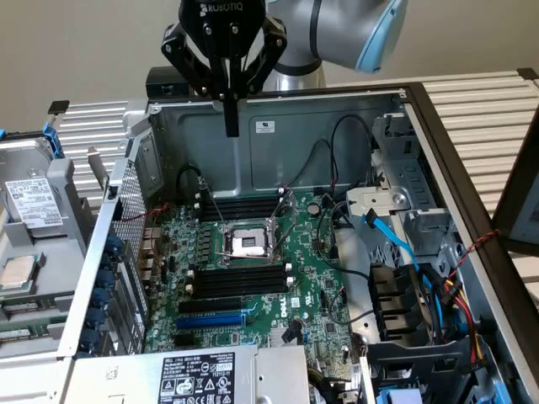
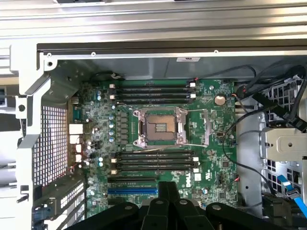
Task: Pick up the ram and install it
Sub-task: 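Reach for the ram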
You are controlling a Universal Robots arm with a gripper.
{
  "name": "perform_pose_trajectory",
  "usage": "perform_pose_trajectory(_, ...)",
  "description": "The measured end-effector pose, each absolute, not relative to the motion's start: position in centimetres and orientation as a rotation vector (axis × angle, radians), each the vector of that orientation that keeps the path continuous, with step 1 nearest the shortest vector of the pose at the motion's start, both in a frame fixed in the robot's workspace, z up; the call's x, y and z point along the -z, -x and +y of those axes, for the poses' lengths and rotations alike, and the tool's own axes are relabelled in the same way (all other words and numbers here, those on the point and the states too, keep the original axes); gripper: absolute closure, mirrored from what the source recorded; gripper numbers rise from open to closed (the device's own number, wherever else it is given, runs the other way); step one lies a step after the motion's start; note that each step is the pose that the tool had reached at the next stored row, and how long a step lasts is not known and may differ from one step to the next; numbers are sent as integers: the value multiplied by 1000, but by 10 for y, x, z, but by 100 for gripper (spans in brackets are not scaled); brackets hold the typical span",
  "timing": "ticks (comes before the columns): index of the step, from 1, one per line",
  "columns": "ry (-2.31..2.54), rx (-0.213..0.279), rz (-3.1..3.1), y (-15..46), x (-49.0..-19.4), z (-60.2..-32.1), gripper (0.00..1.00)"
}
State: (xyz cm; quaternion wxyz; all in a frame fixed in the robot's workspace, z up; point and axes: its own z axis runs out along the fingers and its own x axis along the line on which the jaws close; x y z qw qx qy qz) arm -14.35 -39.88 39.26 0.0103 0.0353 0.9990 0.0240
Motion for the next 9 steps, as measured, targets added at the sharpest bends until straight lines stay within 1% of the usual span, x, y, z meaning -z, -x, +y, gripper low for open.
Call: perform_pose_trajectory(9,-110,-75,3118,184,-393,-399,89)
